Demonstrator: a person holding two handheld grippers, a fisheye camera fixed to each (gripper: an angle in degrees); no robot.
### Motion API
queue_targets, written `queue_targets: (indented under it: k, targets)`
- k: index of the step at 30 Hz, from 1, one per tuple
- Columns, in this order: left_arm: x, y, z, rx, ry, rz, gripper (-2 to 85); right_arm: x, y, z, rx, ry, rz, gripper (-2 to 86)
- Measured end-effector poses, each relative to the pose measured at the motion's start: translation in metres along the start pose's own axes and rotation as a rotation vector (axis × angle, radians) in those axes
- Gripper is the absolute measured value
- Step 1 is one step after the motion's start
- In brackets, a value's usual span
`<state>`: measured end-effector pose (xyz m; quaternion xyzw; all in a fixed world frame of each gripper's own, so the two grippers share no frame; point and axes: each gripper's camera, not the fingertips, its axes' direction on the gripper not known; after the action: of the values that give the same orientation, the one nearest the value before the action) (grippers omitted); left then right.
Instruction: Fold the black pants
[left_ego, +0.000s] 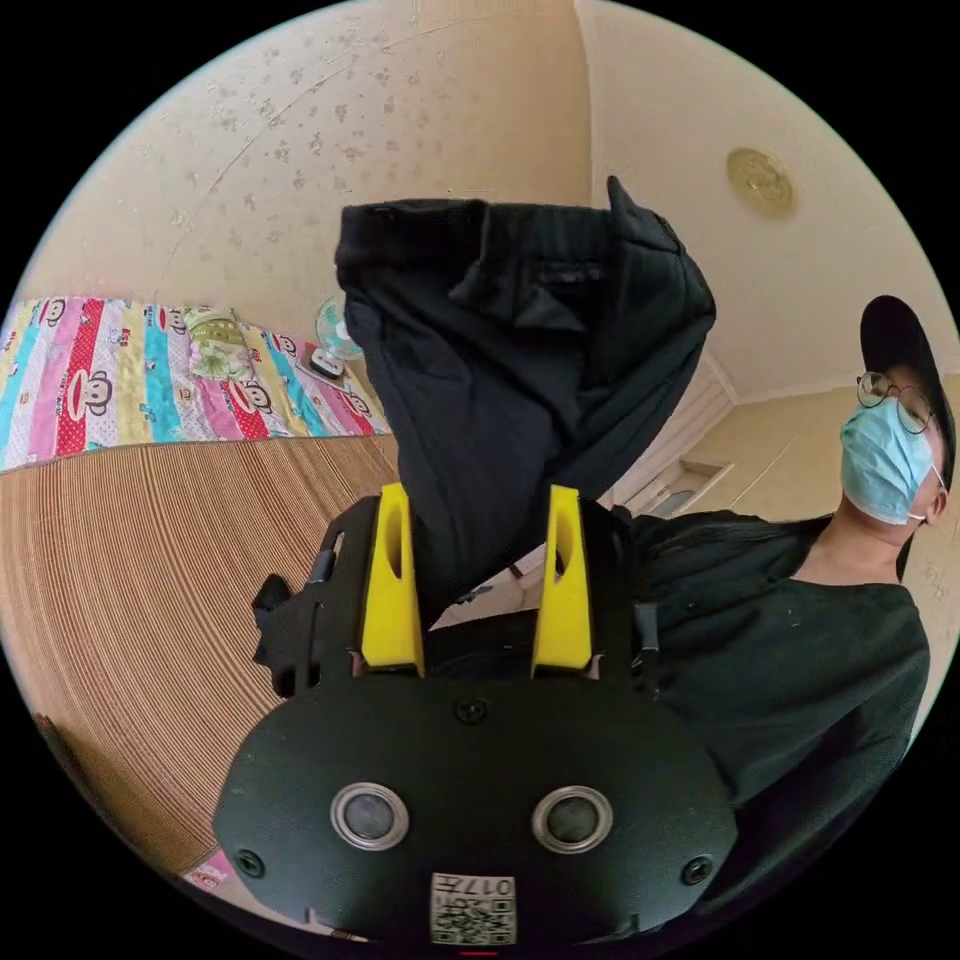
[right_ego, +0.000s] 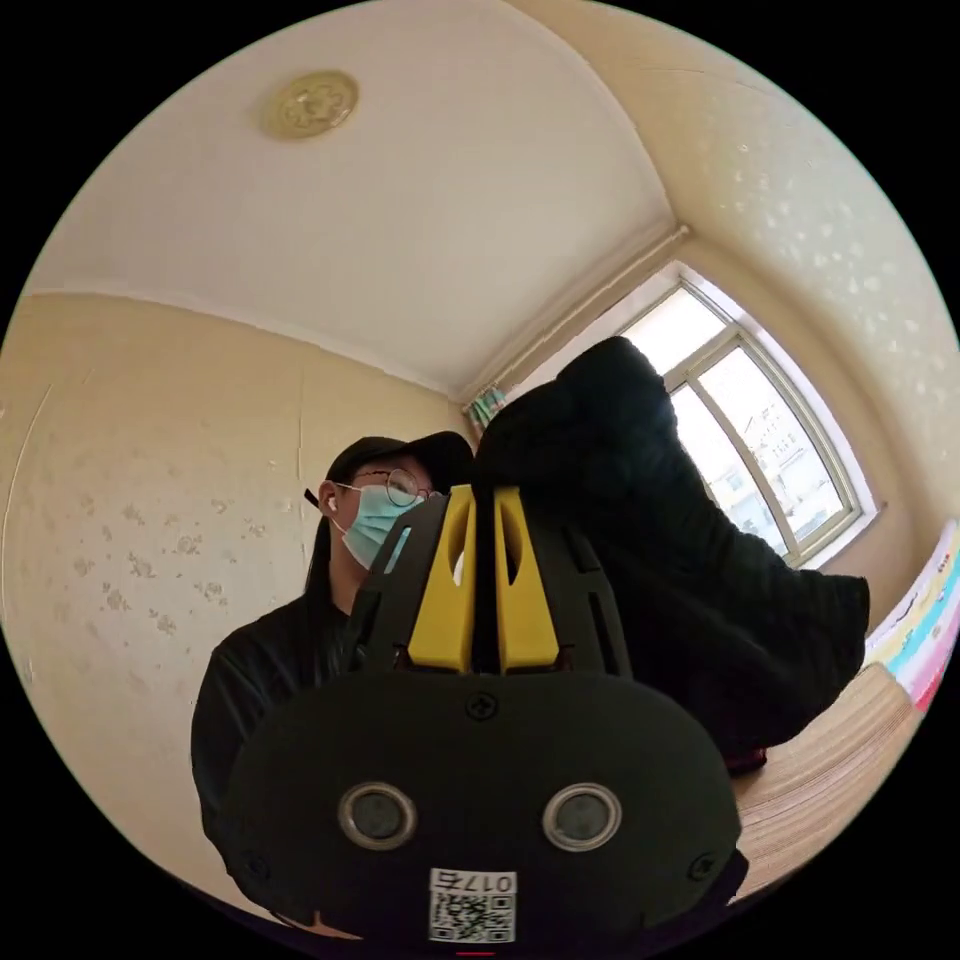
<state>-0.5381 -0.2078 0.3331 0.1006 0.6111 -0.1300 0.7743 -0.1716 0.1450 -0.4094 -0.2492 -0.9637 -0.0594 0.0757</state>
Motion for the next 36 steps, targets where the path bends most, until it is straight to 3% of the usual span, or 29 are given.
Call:
queue_targets:
  k: [3,6,9,11,13,15,16,18,20,22,24,25,26,29,30,33,34,36]
  targets:
    - [0.0,-0.016,-0.055,0.107,-0.05,-0.022,19.0,-0.029,-0.023,0.032,-0.1,0.038,-0.117,2.2]
    - [-0.003,-0.045,-0.083,0.169,0.017,-0.021,20.1,-0.047,-0.03,0.062,-0.192,0.051,-0.194,2.0]
    - [-0.017,-0.099,-0.047,0.029,0.185,-0.035,22.7,-0.045,-0.022,0.074,-0.173,0.019,-0.187,1.8]
    - [-0.024,-0.133,0.034,-0.229,0.562,-0.095,24.4,-0.038,-0.013,0.066,-0.139,0.03,-0.177,1.7]
    - [-0.01,-0.14,0.088,-0.363,0.898,-0.113,24.0,-0.034,-0.006,0.052,-0.121,0.022,-0.172,1.7]
    - [-0.003,-0.141,0.113,-0.398,1.04,-0.185,21.9,-0.031,0.001,0.032,-0.095,-0.004,-0.142,1.6]
    - [-0.003,-0.147,0.107,-0.351,1.071,-0.198,15.6,-0.035,0.007,0.019,-0.078,-0.008,-0.131,1.6]
    - [-0.004,-0.162,0.061,-0.185,0.984,-0.173,7.7,-0.055,0.017,-0.002,-0.058,0.055,-0.17,1.6]
    - [0.02,-0.182,-0.054,0.154,0.783,-0.023,4.5,-0.098,0.032,-0.026,-0.035,0.386,-0.304,1.5]
    - [0.066,-0.191,-0.15,0.331,0.559,0.188,4.1,-0.118,0.045,-0.042,-0.019,0.7,-0.36,1.6]
    - [0.115,-0.205,-0.22,0.395,0.18,0.256,3.9,-0.112,0.051,-0.052,-0.047,1.035,-0.418,1.6]
    - [0.138,-0.226,-0.246,0.425,-0.054,0.237,3.9,-0.085,0.044,-0.055,-0.106,1.253,-0.433,1.7]
    - [0.149,-0.263,-0.257,0.428,-0.178,0.25,4.0,-0.04,0.028,-0.062,-0.156,1.47,-0.39,1.9]
    - [0.108,-0.411,-0.259,0.37,-0.305,0.186,5.8,0.114,-0.021,-0.109,-0.282,1.889,-0.269,2.8]
    - [0.091,-0.442,-0.257,0.354,-0.335,0.145,6.8,0.144,-0.027,-0.125,-0.298,1.951,-0.217,3.0]
    - [-0.015,-0.536,-0.257,0.279,-0.553,-0.17,9.9,0.243,-0.024,-0.217,-0.327,2.03,0.246,5.2]
    - [-0.05,-0.538,-0.263,0.247,-0.616,-0.263,10.0,0.257,0.0,-0.246,-0.27,1.969,0.377,6.1]
    - [-0.095,-0.513,-0.272,0.211,-0.628,-0.337,10.1,0.27,0.058,-0.272,-0.292,1.81,0.382,5.4]
